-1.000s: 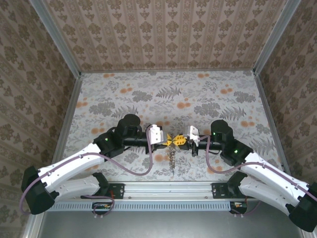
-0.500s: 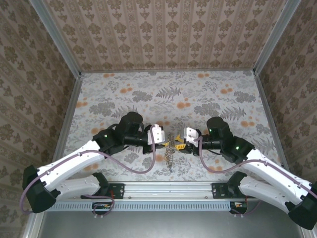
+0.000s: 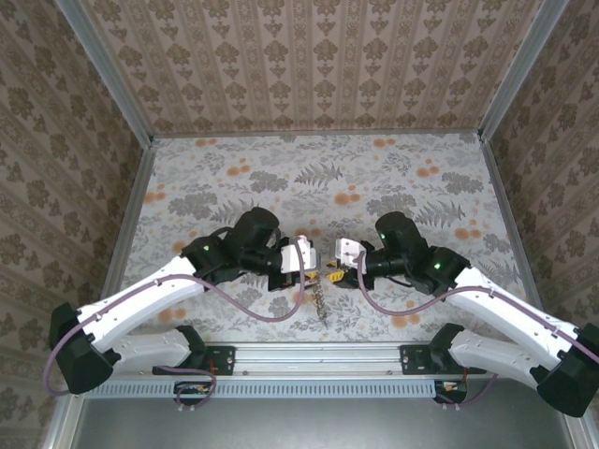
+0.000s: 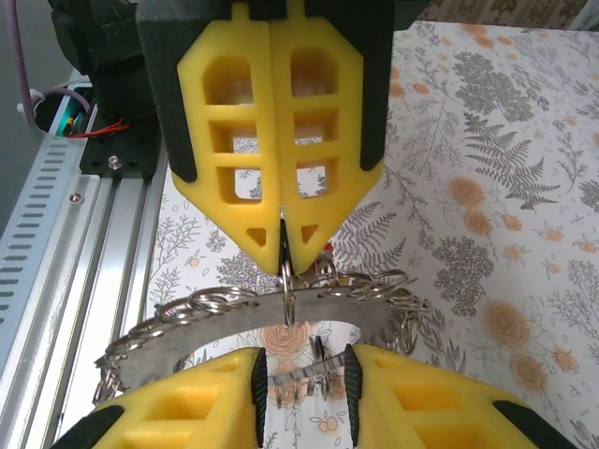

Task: Put the keys on the keyring

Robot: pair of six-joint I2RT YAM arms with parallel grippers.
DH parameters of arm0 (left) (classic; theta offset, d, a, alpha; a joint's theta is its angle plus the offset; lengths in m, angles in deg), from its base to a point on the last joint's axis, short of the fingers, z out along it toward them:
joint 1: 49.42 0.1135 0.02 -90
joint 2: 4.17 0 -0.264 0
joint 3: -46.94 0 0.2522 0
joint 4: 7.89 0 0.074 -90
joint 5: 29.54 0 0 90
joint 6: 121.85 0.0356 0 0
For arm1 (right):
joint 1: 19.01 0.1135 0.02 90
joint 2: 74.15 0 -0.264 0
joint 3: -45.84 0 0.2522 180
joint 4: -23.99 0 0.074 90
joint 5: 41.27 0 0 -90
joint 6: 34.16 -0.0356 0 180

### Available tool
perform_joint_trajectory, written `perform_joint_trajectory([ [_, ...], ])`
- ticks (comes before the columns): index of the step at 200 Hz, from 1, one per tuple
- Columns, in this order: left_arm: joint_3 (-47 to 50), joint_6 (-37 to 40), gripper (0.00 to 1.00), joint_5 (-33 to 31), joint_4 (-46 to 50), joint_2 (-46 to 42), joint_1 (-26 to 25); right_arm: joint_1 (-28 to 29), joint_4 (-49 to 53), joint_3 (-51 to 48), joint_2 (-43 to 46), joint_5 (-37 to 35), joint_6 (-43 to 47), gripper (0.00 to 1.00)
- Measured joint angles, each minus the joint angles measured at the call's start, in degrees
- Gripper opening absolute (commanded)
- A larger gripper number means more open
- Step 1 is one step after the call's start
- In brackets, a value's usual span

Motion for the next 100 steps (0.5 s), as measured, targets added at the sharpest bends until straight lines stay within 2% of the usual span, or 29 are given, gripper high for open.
perform_joint_trajectory([
  [54,-1.8,0.2,0.0,0.6,1.7,0.8,0.0,2.3,-0.4,0.0,-2.3,0.1,-0.4,0.23],
  [84,-1.8,0.2,0.0,1.3,2.5,0.9,0.0,2.6,-1.0,0.0,-2.6,0.1,-0.7,0.14],
  [100,-1.8,0.2,0.0,1.7,2.6,1.0,0.0,2.6,-1.7,0.0,-2.6,0.1,-1.0,0.13],
])
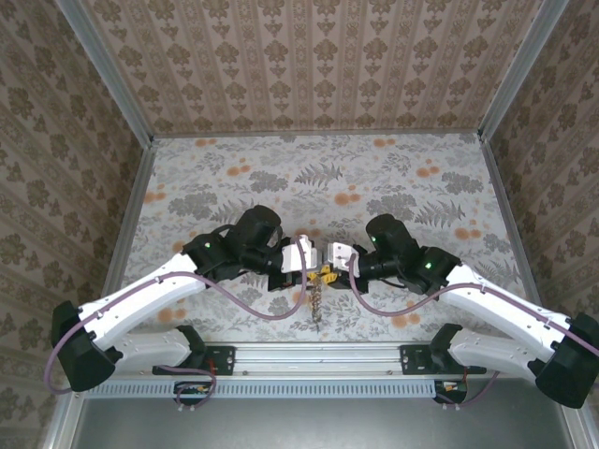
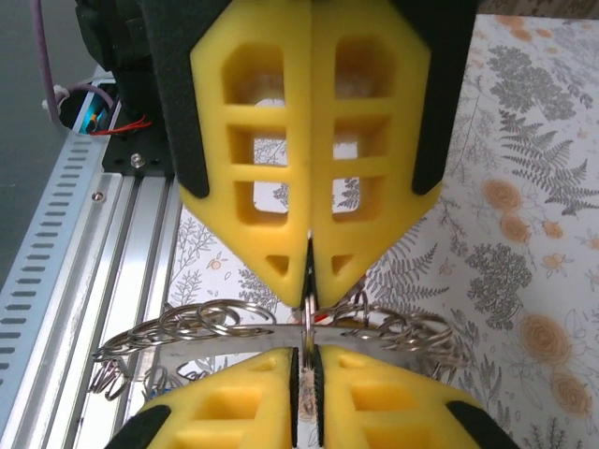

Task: Put the keys on the keyring

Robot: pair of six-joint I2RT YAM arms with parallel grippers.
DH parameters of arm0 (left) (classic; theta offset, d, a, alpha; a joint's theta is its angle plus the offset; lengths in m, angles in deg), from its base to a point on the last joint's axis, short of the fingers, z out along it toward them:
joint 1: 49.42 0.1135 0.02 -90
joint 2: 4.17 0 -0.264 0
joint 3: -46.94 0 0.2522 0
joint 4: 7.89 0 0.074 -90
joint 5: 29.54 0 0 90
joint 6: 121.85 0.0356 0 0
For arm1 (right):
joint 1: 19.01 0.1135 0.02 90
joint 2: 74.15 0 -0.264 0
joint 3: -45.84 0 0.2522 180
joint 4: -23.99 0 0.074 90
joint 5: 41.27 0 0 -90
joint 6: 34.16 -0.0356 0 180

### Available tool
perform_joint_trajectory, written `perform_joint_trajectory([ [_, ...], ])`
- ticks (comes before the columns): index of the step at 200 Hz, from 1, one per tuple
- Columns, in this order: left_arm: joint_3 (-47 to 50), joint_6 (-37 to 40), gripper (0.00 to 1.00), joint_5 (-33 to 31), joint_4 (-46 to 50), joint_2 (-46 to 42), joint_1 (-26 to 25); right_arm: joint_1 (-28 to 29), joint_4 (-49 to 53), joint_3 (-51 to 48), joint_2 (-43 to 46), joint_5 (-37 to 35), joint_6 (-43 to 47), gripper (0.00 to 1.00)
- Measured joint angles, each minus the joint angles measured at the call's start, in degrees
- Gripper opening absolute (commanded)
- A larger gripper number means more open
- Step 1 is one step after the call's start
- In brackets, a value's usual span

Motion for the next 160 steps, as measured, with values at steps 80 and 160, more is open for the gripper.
perform_joint_trajectory([
  [80,-0.5,0.0,0.0,1.0,-0.1,0.0,0.0,0.1,-1.5,0.0,0.0,0.0,-1.2,0.12],
  [160,0.0,-0.2,0.23,1.0,-0.7,-1.2,0.4,0.2,-5.0,-1.6,0.5,1.3,-4.6,0.0],
])
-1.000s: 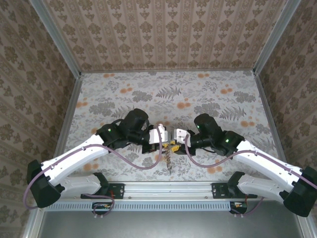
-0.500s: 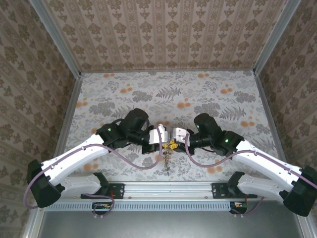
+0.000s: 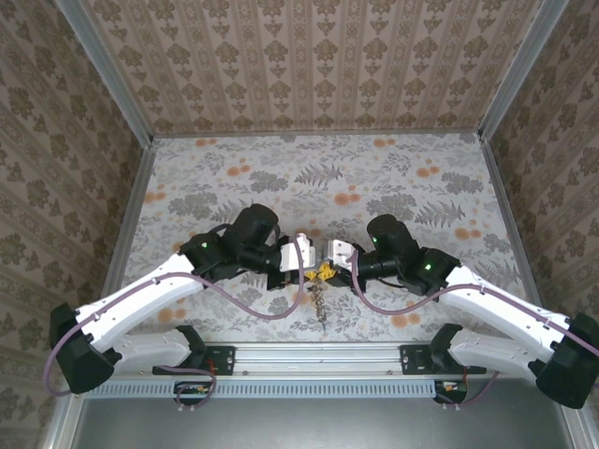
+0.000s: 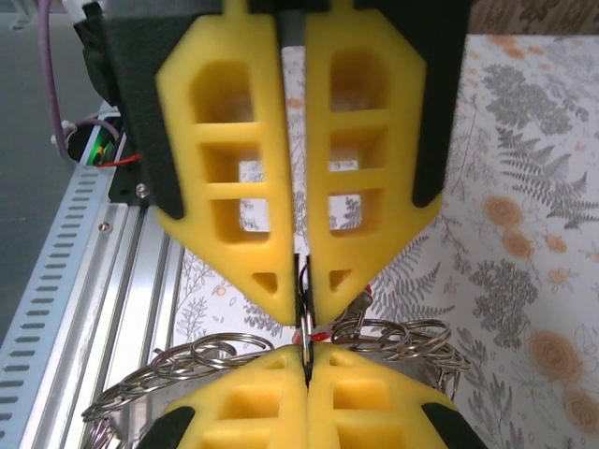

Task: Put the keys on the keyring

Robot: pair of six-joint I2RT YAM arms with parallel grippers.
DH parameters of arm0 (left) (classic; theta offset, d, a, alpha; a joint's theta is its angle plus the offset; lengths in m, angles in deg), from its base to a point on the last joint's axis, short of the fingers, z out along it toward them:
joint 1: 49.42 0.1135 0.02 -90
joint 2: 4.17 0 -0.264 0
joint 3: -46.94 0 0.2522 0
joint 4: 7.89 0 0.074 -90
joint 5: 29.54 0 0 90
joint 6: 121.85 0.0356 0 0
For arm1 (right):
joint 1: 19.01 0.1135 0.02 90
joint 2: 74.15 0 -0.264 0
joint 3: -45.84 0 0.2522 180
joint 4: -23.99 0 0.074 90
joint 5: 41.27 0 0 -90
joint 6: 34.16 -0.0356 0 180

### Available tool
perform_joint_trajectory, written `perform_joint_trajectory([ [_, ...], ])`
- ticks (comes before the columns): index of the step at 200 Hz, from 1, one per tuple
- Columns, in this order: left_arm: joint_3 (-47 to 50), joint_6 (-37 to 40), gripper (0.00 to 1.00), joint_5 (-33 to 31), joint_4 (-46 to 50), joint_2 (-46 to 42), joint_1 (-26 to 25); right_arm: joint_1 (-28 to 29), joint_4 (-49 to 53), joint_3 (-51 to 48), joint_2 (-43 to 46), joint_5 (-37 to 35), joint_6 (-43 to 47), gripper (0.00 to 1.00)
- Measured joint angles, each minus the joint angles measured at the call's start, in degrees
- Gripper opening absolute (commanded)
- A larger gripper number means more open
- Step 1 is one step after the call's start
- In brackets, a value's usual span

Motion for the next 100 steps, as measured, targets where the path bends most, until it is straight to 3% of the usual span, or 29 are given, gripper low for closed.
perform_joint_trajectory([
  [45,2.4,0.0,0.26,0.0,-3.9,-4.1,0.4,-0.5,-9.0,-6.4,3.6,0.1,-6.7,0.0],
  [100,3.7,-1.1,0.26,0.0,-6.4,-4.4,0.5,-1.0,-14.6,-7.3,4.8,0.5,-10.1,0.0],
])
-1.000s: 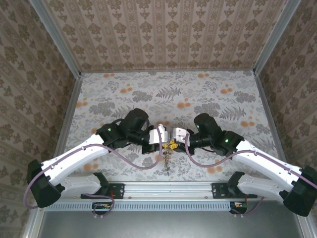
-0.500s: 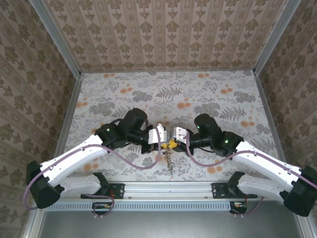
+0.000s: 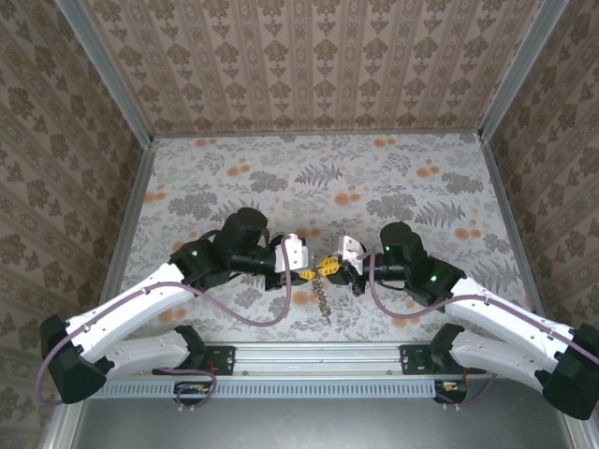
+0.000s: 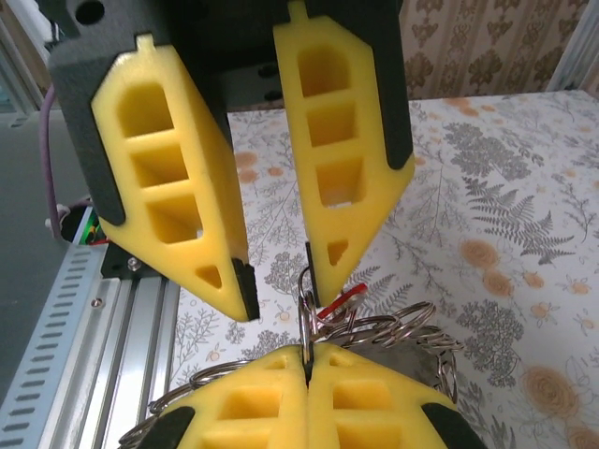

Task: Put the keys on the keyring

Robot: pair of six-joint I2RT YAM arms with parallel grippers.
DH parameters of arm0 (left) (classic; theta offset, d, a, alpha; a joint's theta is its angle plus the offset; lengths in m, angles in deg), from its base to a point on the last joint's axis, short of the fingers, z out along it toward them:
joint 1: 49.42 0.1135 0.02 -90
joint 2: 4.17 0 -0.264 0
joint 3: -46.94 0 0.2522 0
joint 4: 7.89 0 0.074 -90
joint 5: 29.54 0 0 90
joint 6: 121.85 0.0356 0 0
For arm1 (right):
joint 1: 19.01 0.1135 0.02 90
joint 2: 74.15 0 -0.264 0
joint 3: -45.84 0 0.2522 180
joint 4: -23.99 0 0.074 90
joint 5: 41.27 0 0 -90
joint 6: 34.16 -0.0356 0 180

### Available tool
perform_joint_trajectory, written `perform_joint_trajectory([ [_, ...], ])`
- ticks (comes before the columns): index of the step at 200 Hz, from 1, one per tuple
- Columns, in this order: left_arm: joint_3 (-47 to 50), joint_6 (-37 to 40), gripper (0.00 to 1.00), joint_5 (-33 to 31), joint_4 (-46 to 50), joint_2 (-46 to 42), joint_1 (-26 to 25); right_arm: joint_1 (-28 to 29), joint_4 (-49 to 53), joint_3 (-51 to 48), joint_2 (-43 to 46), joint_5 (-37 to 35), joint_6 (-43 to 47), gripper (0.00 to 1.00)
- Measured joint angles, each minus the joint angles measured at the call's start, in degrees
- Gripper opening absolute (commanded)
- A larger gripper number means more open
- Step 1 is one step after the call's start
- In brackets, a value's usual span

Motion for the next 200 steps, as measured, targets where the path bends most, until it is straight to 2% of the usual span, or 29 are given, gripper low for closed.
perform_joint_trajectory([
  [65,0.2,-0.8,0.21,0.0,-1.6,0.0,0.2,-0.2,-10.9,-5.0,2.1,-0.5,-6.0,0.0],
  [86,0.5,-1.3,0.15,-0.4,-2.4,0.0,0.2,-0.4,-13.0,-6.3,2.8,-0.6,-7.3,0.0],
  [116,0.6,-1.5,0.0,-1.1,-2.9,-0.5,0.3,-0.8,-13.7,-6.6,3.5,-0.6,-7.4,0.0],
  [145,0.6,-1.6,0.0,-1.5,-2.5,-0.8,0.2,-0.7,-13.3,-6.6,3.5,-0.2,-6.3,0.0],
  [167,0.6,-1.6,0.0,-1.4,-2.2,-0.7,0.2,-0.7,-11.2,-5.7,3.5,0.2,-4.6,0.18],
  [200,-0.3,-1.1,0.0,-2.4,1.7,-0.1,0.3,-0.8,-2.0,-0.6,3.5,0.6,1.8,0.23],
])
